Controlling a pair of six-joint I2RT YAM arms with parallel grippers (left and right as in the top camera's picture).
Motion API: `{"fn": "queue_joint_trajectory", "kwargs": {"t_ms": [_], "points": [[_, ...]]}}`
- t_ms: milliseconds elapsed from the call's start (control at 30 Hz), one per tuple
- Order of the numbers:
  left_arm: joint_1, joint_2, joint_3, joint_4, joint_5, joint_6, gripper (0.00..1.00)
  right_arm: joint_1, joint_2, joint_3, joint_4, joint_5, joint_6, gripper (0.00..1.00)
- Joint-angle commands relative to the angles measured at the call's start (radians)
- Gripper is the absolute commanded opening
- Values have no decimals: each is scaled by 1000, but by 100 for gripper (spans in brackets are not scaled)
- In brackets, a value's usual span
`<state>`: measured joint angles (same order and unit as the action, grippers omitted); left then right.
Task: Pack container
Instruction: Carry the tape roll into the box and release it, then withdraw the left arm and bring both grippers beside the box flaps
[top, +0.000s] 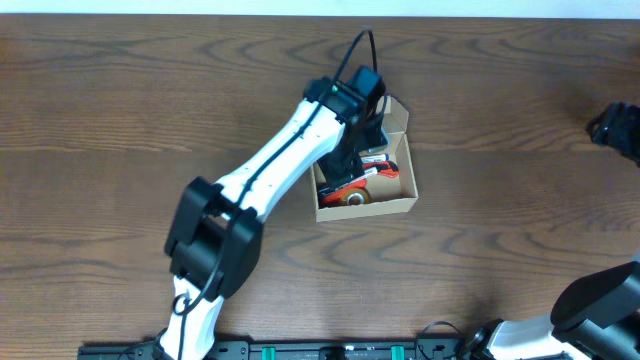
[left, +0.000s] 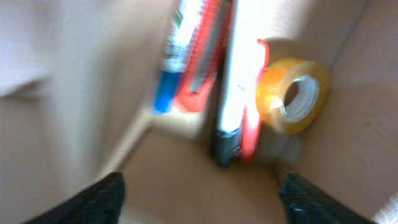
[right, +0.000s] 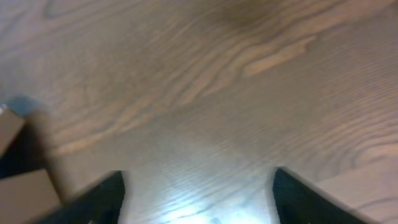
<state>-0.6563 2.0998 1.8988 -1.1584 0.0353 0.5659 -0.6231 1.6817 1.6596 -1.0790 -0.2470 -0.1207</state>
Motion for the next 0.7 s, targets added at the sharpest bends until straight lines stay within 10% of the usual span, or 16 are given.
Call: {"fn": "queue_joint_trajectory", "kwargs": {"t_ms": [0,100,167,300,667], "points": [[8,-132,104,-15,-140,-53,87,63,-21,42,3,-11,-29,51],[45,-194,164,-12,-206,-113,87,118,-24,125,-2,-14,-56,4],[106,-233,199,-21,-211,-199,48,156,-24,197,-26,-60,-120,1],[285,-304,209,-67,-138,-345,6,206,-23,306,-58,-225,-183,1],[883,-349,126,-32,730,-436,6,199,119,324,-156,-773,-131,1]]}}
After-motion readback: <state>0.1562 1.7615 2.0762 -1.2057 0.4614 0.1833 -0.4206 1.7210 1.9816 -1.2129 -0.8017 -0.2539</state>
